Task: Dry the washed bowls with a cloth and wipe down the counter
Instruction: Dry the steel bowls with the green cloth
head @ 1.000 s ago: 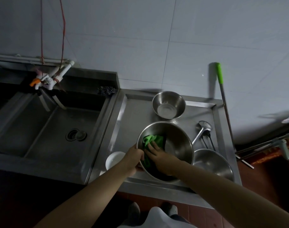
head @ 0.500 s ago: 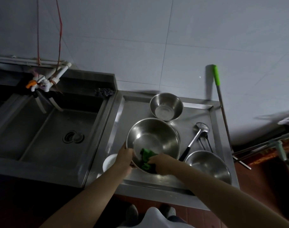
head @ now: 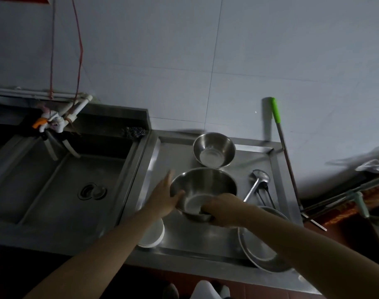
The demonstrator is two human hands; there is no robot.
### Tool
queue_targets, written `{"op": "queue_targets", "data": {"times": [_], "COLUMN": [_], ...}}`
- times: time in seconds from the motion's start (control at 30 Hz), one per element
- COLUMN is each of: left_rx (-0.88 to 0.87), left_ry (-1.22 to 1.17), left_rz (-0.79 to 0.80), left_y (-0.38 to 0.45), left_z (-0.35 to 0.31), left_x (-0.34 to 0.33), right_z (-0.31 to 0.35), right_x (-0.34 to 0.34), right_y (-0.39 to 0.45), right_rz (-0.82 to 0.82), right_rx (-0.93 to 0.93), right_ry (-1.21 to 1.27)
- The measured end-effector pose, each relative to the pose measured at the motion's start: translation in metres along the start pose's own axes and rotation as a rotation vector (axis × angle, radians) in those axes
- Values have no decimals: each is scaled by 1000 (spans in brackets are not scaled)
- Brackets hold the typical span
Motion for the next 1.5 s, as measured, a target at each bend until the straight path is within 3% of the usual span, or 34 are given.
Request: {"op": "queue_targets", "data": {"times": [0.07,0.17,0.3,0.4,0.47,0.53,0.63,0.73,0.83,0.9,0.97,1.07,1.17,1.3,1.5], "left_rx": [-293,-338,-386,-366,-309,-257,-155,-21,91,186,248,266,294,311,426], "left_ry": [215,282,400,319,225,149,60,-184,-586,-825,-926,-903,-909,-905,-929], "left_rz": [46,247,284,262,252,221,65,-26,-108,-141,-131,-128,-128,-196,-277], "left_y": [2,-13,-8,1,4,9,19,26,27,28,26,17,8,6,9], "left_z": [-8,-21,-38,-39,-34,-27,-20,-9,-7,-7,-7,-12,-20,-12,-11], "left_x": [-1,-4,-10,-15,-17,-22,-17,-18,-29,-40,-51,-58,-61,-64,-73], "right_z": [-11,-24,-36,-55,-67,-74,-92,-94,-61,-41,-35,-38,-43,-36,-30], "right_x": [9,21,30,31,24,23,26,18,5,-1,6,19,13,-3,-14], "right_y": [0,-3,-4,2,8,10,0,-4,-1,3,2,4,18,33,34], "right_rz": [65,104,1,-187,-220,-322,-602,-702,-691,-637,-685,-768,-564,-379,-443], "right_rx": [-39,-69,-51,-11,-15,26,16,-42,24,-39,-120,-241,-430,-428,-406], "right_ry": [64,180,238,135,60,112,210,193,206,198,276,339,339,407,368]}}
Point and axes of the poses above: each hand's wrist, its own y-axis towards the middle knuckle, its own x-axis out of the back of the hand, z = x × y, the point moved 6 cm from there along y, towards the middle knuckle, and after that the axes turned 3 degrees about -x, right-handed, at the moved point
